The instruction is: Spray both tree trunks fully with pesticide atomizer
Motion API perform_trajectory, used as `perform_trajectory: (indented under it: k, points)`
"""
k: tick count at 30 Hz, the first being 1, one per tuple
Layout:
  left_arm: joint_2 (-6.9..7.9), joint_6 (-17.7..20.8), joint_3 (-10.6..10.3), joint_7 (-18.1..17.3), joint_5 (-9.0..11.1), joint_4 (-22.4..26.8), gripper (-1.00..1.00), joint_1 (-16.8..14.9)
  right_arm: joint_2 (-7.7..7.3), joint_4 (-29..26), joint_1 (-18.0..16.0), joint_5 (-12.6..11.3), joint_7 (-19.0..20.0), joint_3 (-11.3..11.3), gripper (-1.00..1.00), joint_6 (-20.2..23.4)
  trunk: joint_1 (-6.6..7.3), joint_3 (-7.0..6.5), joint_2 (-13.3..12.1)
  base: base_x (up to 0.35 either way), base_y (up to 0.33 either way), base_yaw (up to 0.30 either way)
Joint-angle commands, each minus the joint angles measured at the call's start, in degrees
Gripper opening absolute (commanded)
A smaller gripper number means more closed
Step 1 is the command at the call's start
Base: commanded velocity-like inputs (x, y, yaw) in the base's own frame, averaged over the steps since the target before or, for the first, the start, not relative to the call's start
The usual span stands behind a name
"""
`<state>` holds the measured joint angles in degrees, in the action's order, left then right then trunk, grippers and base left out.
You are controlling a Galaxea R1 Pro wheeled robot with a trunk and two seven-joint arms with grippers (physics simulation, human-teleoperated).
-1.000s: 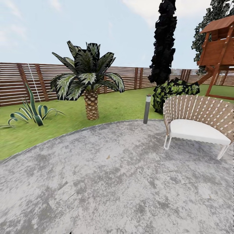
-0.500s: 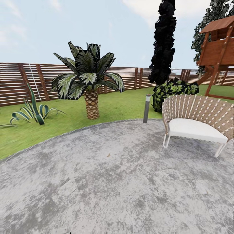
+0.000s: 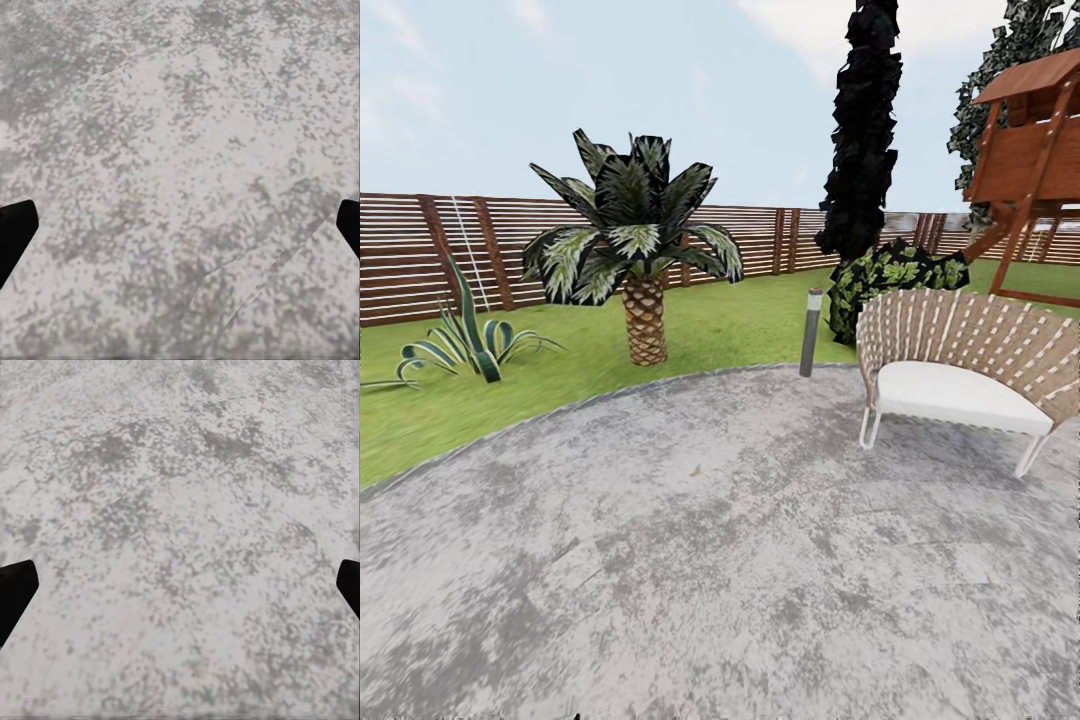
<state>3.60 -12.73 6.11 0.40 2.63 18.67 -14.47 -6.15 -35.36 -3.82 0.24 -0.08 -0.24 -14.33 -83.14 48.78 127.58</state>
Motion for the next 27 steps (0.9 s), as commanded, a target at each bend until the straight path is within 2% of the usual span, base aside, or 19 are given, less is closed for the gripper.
perform_trajectory:
  k: [1, 10, 19, 27]
  points:
    - [0.00, -0.19, -0.05, 0.04, 0.27, -0.05, 1.00, -0.03, 0.00, 0.03, -0.03, 0.03, -0.01, -0.02, 1.00, -0.17, 0.03, 0.05, 0.02, -0.118, 0.019, 0.000]
    - [0.00, -0.19, -0.05, 0.02, 0.27, -0.04, 1.00, -0.03, 0.00, 0.03, -0.04, 0.03, -0.01, -0.02, 1.00, -0.17, 0.03, 0.05, 0.02, -0.039, 0.005, 0.000]
    - [0.00, -0.19, -0.05, 0.04, 0.27, -0.04, 1.00, -0.03, 0.00, 0.03, -0.01, 0.03, -0.01, -0.02, 1.00, -0.17, 0.03, 0.05, 0.02, -0.266, 0.000, 0.000]
    - [0.00, -0.19, -0.05, 0.04, 0.27, -0.04, 1.00, -0.03, 0.00, 0.02, -0.02, 0.03, -0.01, -0.02, 1.00, -0.17, 0.03, 0.05, 0.02, -0.054, 0.000, 0.000]
